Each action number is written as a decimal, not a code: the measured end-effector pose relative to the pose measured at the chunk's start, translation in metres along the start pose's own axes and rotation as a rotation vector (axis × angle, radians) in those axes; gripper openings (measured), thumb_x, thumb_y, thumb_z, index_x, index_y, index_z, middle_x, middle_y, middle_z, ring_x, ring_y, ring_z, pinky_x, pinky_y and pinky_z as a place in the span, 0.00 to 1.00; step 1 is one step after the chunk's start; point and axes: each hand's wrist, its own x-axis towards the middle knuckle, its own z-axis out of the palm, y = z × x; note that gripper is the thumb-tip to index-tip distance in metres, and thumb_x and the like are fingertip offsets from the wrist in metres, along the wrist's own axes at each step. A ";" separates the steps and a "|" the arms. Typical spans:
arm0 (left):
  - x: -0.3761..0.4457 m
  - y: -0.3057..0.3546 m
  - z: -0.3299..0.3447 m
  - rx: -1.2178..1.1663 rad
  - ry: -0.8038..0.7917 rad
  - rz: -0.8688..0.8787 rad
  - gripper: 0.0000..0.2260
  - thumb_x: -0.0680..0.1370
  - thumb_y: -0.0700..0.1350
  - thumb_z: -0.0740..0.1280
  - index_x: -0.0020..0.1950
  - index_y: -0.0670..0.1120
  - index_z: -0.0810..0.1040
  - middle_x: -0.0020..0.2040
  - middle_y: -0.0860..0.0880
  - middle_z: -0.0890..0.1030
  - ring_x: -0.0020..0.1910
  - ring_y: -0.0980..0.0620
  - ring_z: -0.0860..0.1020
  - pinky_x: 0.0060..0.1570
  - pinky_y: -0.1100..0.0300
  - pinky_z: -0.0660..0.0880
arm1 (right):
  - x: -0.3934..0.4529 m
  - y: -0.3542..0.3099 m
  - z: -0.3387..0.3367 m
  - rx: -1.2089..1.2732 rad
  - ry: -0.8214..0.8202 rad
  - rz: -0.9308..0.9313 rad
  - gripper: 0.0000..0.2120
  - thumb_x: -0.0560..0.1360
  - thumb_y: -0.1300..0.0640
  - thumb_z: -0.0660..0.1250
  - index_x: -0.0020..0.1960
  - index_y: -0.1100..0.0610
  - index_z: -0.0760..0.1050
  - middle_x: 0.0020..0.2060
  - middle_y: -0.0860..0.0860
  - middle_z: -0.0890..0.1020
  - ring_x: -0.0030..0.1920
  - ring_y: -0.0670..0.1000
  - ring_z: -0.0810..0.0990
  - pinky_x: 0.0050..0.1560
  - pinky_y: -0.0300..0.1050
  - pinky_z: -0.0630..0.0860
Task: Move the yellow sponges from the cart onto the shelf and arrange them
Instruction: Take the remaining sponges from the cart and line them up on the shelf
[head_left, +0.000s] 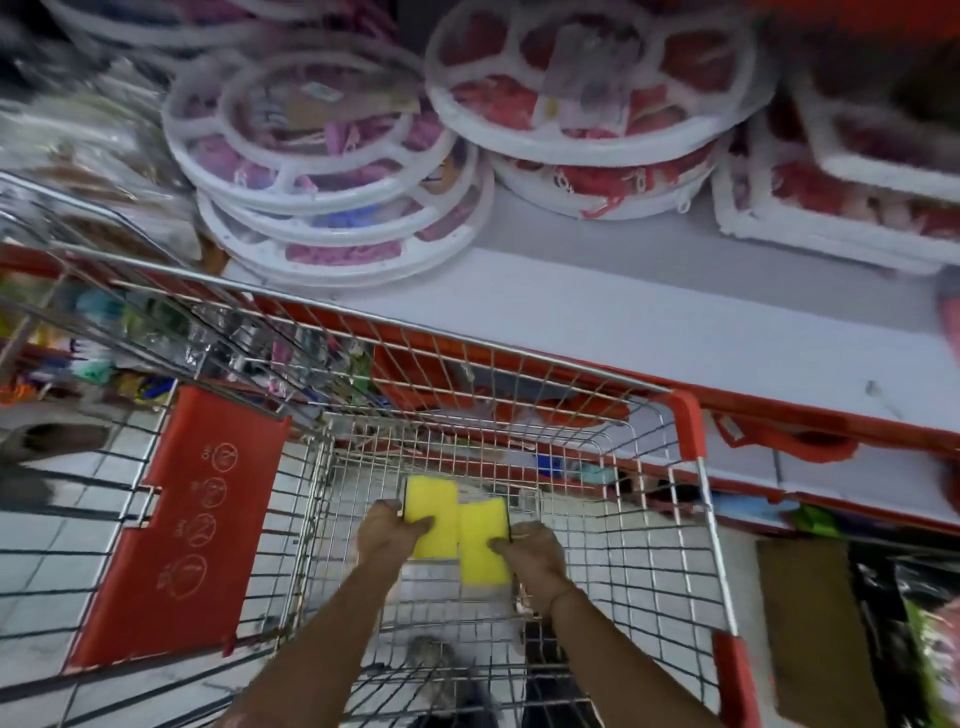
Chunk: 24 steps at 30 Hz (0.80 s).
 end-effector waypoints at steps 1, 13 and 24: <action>-0.006 0.010 -0.002 -0.013 -0.025 0.022 0.26 0.68 0.46 0.78 0.62 0.37 0.76 0.61 0.38 0.80 0.59 0.40 0.79 0.60 0.51 0.77 | -0.003 -0.006 -0.010 0.042 0.002 -0.007 0.21 0.69 0.58 0.76 0.59 0.64 0.76 0.58 0.60 0.81 0.51 0.56 0.81 0.44 0.41 0.80; -0.118 0.163 -0.052 -0.133 -0.310 0.402 0.07 0.69 0.42 0.77 0.43 0.43 0.80 0.56 0.39 0.83 0.49 0.46 0.82 0.50 0.53 0.80 | -0.090 -0.099 -0.168 0.325 -0.100 -0.301 0.09 0.73 0.64 0.71 0.52 0.64 0.78 0.53 0.62 0.83 0.47 0.56 0.84 0.43 0.48 0.83; -0.220 0.292 -0.106 -0.158 -0.421 0.679 0.11 0.70 0.45 0.76 0.50 0.44 0.82 0.46 0.47 0.87 0.39 0.55 0.85 0.35 0.63 0.81 | -0.180 -0.197 -0.306 0.361 -0.104 -0.622 0.15 0.73 0.57 0.72 0.56 0.64 0.80 0.46 0.56 0.87 0.40 0.49 0.87 0.34 0.35 0.81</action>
